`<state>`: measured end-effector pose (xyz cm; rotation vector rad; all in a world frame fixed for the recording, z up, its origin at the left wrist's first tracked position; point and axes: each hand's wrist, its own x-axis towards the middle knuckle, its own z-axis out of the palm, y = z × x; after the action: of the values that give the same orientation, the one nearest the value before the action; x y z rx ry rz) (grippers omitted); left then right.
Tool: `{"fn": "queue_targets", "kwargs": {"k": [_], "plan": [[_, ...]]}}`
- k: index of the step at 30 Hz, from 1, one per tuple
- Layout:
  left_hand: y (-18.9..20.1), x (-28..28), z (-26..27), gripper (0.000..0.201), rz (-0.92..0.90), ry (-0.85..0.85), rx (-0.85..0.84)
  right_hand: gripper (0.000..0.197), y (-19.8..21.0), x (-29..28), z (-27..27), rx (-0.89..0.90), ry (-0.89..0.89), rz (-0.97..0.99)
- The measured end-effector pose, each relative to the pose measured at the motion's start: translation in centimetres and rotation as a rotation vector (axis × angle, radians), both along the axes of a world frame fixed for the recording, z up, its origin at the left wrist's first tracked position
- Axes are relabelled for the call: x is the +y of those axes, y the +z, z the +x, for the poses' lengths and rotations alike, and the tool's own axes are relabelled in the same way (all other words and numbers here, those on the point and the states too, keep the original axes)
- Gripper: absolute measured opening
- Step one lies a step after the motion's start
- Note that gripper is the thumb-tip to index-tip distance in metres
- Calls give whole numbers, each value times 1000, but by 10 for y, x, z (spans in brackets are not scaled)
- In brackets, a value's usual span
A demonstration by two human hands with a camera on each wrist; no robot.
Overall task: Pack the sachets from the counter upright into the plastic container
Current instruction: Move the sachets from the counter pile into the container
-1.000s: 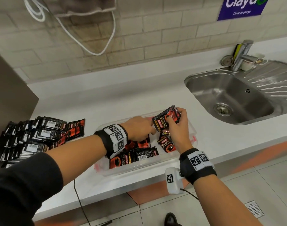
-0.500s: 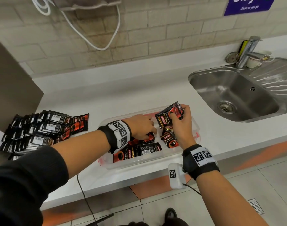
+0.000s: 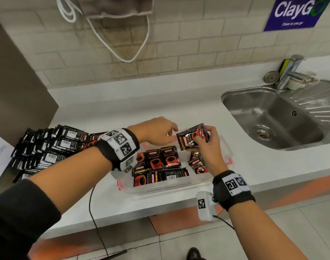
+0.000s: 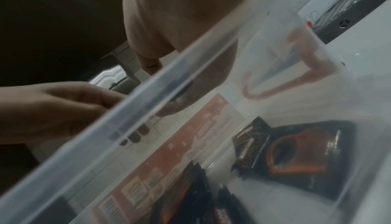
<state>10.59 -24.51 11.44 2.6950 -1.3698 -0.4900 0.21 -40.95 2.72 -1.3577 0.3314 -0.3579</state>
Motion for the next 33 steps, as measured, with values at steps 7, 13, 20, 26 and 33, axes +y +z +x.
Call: {"fn": "queue_targets", "kwargs": {"k": [7,13,20,26,33], "plan": [[2,19,-3,29,-248,116,131,27,15,35,6,14,250,56],[-3,50,-2,3,-277,200,170,20,5,52,7,46,255,-121],[-6,73,-6,14,-286,235,350,14,-3,60,7,41,212,-75],[-20,80,-3,13,-157,223,27,24,-2,69,8,70,188,-325],[-51,83,0,18,-27,231,-198,24,5,86,16,144,402,-619]]}}
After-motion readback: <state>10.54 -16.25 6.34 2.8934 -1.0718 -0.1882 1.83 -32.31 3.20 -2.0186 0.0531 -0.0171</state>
